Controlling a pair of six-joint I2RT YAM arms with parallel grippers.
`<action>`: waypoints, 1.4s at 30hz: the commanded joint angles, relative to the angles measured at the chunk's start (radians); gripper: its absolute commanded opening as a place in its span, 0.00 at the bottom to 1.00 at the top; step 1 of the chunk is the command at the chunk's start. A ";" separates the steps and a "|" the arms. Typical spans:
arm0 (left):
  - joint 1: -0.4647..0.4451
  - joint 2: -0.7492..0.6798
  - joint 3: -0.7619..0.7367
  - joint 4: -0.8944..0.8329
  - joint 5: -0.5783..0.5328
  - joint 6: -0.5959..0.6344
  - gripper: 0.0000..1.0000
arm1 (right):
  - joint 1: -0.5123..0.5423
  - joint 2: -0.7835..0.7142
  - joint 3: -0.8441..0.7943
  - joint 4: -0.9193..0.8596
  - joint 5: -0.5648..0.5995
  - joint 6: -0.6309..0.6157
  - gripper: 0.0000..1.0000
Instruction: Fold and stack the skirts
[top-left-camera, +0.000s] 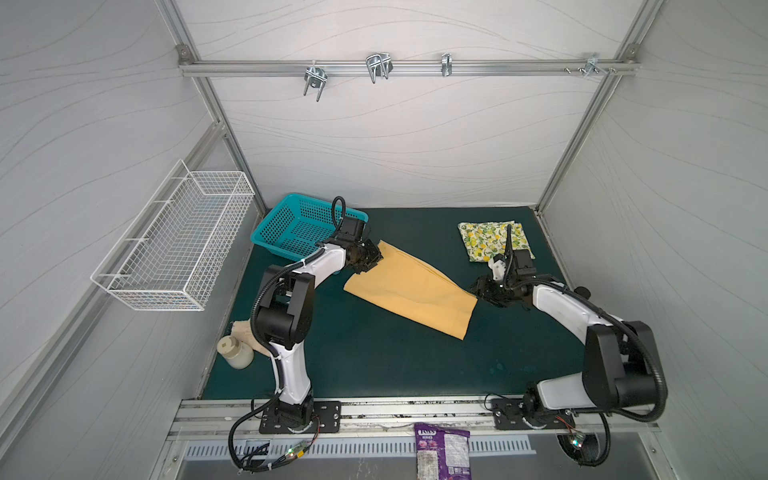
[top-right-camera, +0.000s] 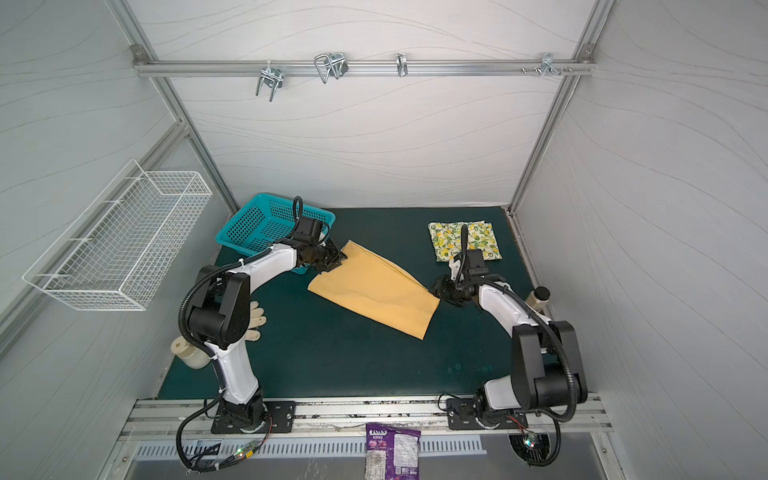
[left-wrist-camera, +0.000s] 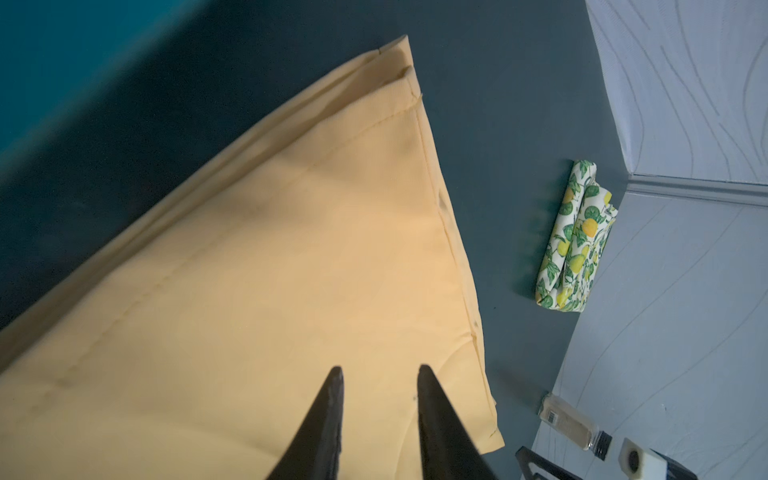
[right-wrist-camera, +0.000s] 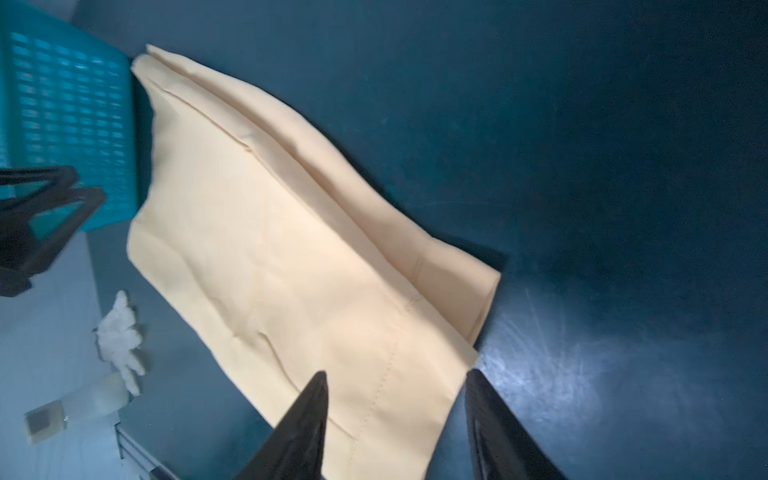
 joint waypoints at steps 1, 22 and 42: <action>-0.020 -0.088 -0.039 0.072 0.019 0.001 0.32 | -0.003 -0.051 0.010 -0.005 -0.069 0.011 0.65; -0.035 -0.267 -0.306 0.163 0.019 0.000 0.76 | 0.070 0.059 -0.023 0.067 -0.044 0.003 0.99; -0.035 -0.309 -0.349 0.120 -0.032 0.046 0.81 | 0.035 0.187 0.046 0.115 -0.066 0.017 0.99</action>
